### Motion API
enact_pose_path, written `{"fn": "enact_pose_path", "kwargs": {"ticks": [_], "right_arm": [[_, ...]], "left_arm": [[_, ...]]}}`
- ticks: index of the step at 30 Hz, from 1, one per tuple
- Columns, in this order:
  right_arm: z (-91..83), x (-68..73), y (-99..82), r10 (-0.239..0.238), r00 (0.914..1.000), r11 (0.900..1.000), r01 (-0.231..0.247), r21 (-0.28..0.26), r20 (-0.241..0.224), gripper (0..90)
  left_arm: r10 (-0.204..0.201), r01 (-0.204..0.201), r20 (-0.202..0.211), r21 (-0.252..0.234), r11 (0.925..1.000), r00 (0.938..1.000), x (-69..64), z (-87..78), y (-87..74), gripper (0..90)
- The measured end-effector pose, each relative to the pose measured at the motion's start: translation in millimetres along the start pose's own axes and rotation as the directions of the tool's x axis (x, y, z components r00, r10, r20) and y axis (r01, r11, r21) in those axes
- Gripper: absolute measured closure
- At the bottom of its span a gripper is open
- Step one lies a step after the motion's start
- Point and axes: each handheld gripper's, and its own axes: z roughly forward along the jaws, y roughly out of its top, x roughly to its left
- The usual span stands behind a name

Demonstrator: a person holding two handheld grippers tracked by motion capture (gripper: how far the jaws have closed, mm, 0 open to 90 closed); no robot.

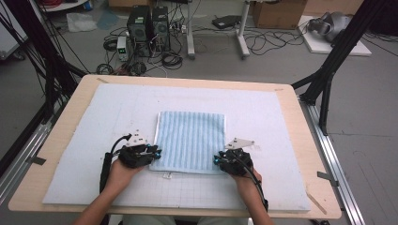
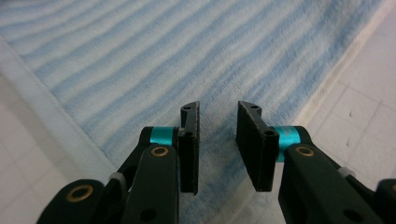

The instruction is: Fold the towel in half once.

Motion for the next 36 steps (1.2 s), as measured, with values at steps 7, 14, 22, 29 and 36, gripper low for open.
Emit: {"fn": "enact_pose_path", "kwargs": {"ticks": [7, 14, 22, 29, 36], "right_arm": [[-2.3, -3.7, -4.0, 0.036, 0.9994, 0.9993, -0.036, -0.009, -0.003, 64.3], [-12.7, -9.0, 2.9, 0.056, 0.9977, 0.9932, -0.059, -0.101, -0.039, 60.3], [0.6, -34.2, 27.0, 0.042, 0.9991, 0.9902, -0.042, -0.133, -0.009, 68.4], [31.9, -59.1, 56.6, 0.068, 0.9976, 0.9917, -0.067, -0.110, 0.013, 71.5], [66.2, -77.9, 73.0, 0.086, 0.9945, 0.9939, -0.081, -0.074, 0.060, 72.1]], "left_arm": [[0.020, -0.019, -0.040, 0.017, 0.9997, 0.9990, -3.1, 0.9, 2.2, 74.5], [-0.046, 0.045, -0.014, -0.070, 0.9965, 0.9988, 10.1, -6.2, 6.2, 66.6], [-0.139, 0.144, 0.039, -0.169, 0.9751, 0.9895, 44.7, 8.1, 26.7, 72.5], [-0.199, 0.204, 0.045, -0.153, 0.9670, 0.9789, 70.5, 41.2, 48.7, 77.6], [-0.217, 0.213, -0.051, -0.071, 0.9745, 0.9748, 82.8, 70.0, 60.4, 76.5]]}}
